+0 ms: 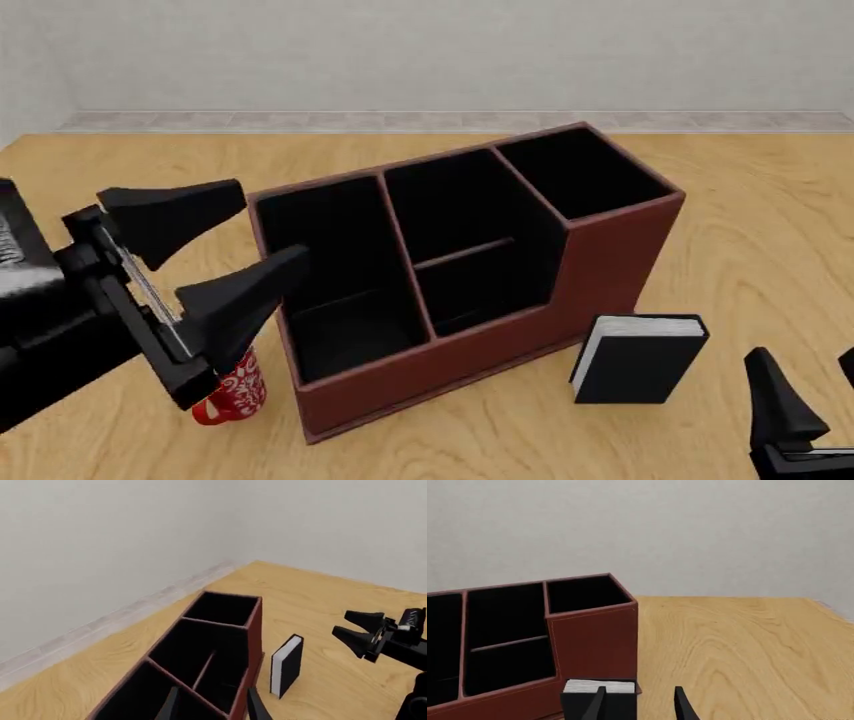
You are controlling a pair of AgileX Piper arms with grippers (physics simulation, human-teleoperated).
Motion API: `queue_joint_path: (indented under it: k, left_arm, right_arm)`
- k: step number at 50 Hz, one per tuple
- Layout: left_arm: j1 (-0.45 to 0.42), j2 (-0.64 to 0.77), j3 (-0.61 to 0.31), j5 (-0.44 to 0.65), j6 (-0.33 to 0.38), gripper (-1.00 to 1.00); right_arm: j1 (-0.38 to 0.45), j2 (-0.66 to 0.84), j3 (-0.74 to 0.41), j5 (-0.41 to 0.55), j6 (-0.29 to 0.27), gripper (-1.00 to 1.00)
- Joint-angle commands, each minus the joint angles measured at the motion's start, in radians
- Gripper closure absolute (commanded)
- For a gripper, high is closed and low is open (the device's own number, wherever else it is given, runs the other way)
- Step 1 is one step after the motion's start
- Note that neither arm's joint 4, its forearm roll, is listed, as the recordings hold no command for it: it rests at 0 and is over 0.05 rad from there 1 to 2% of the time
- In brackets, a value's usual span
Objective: Pick up the book and place it in the back compartment of the caddy.
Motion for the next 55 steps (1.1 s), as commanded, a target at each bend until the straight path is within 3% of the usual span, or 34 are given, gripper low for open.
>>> queue_joint_path:
  k: [1,7,9,10,11,15,40,55]
  left_arm:
    - [-0.138,0.255,-0.084,-0.101,0.018,-1.0]
    - [-0.181,0.378,-0.116,-0.15,-0.011,-1.0]
    - [-0.163,0.379,-0.107,-0.183,0.034,-1.0]
    - [-0.118,0.365,-0.113,-0.177,0.004,-1.0]
    - [-0.125,0.372,-0.123,-0.177,-0.018,-1.0]
    - [-0.164,0.429,-0.15,-0.195,0.032,-1.0]
    - [-0.212,0.77,-0.322,-0.212,-0.005,-1.0]
    - [-0.234,0.911,-0.372,-0.241,-0.022,-1.0]
  right_arm:
    - [0.0,-0.001,0.0,0.0,-0.002,-1.0]
    - [0.0,0.002,0.0,0.001,0.004,-1.0]
    - [0.001,-0.002,0.0,0.0,-0.004,-1.0]
    - [0.001,-0.003,0.0,-0.002,-0.007,-1.0]
    - [0.001,-0.002,0.0,-0.002,-0.006,-1.0]
    - [0.0,0.001,-0.001,0.003,0.004,-1.0]
    - [0.001,0.003,-0.002,0.0,0.002,-1.0]
    - [0.001,0.001,-0.001,0.001,0.002,-1.0]
